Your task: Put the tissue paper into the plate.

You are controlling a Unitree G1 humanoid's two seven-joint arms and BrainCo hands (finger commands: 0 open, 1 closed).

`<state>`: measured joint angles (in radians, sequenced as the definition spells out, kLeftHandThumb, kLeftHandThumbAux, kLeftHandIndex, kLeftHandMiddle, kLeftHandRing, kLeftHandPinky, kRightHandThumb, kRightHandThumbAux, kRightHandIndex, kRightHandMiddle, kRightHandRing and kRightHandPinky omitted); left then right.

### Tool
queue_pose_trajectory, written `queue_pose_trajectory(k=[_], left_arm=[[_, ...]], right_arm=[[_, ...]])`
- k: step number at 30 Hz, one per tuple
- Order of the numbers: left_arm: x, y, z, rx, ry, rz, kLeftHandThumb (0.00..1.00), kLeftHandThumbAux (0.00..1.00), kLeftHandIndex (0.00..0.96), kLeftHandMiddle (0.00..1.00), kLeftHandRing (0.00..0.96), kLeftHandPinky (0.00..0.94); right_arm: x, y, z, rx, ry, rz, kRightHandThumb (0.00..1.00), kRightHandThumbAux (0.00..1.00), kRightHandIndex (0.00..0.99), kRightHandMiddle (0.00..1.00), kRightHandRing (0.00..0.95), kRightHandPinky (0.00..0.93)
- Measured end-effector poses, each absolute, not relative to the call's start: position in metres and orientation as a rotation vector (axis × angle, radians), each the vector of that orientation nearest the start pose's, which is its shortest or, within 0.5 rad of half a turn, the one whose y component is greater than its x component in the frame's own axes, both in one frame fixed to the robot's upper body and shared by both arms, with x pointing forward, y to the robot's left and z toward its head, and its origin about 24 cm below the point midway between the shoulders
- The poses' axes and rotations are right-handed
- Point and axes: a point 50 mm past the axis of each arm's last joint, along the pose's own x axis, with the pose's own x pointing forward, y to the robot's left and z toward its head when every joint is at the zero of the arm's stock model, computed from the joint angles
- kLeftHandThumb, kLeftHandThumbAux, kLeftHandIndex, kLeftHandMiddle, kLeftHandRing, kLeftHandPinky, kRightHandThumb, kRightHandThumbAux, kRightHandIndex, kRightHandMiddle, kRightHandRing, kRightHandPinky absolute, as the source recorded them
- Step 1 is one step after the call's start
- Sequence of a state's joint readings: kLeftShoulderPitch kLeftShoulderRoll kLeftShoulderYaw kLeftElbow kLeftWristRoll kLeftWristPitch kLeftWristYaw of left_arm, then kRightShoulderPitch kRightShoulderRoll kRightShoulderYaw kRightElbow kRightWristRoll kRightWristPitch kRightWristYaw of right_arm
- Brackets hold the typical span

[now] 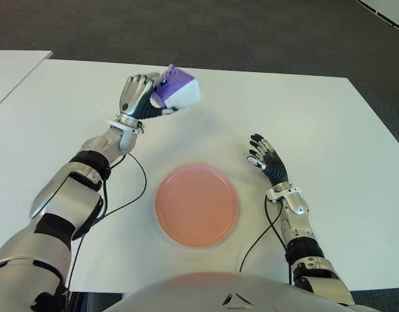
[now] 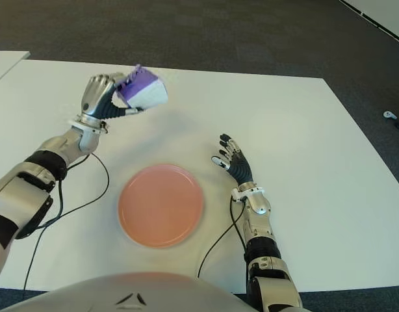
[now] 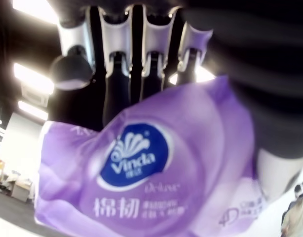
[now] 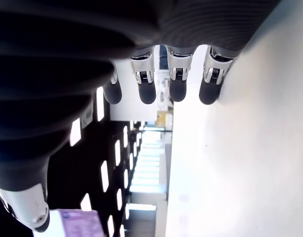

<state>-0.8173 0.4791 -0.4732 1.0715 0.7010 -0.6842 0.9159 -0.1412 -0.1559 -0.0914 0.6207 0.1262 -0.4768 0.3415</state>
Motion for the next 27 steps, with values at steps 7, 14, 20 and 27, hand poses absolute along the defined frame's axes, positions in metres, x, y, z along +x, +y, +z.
queue_pose_trajectory(k=[7,14,20,27], left_arm=[[0.354,0.173,0.138,0.935,-0.885,0.105,0.716,0.698,0.445,0.87,0.87,0.877],[0.344,0.166,0.157,0.84,-0.962,0.071,0.715,0.698,0.444,0.874,0.874,0.875],[0.326,0.163,0.151,0.824,-0.98,0.006,0.715,0.697,0.444,0.877,0.877,0.881],[0.3,0.157,0.129,0.835,-0.94,-0.145,0.719,0.697,0.444,0.879,0.876,0.884]], right_arm=[[0.259,-0.191,-0.011,-0.029,-0.006,0.205,0.0,0.641,0.0,0.0,0.0,0.0],[0.26,-0.19,-0.011,-0.027,-0.005,0.2,0.0,0.623,0.0,0.0,0.0,0.0],[0.263,-0.189,-0.011,-0.026,-0.001,0.201,0.0,0.622,0.0,0.0,0.0,0.0],[0.263,-0.19,-0.011,-0.029,0.0,0.19,0.0,0.611,0.0,0.0,0.0,0.0]])
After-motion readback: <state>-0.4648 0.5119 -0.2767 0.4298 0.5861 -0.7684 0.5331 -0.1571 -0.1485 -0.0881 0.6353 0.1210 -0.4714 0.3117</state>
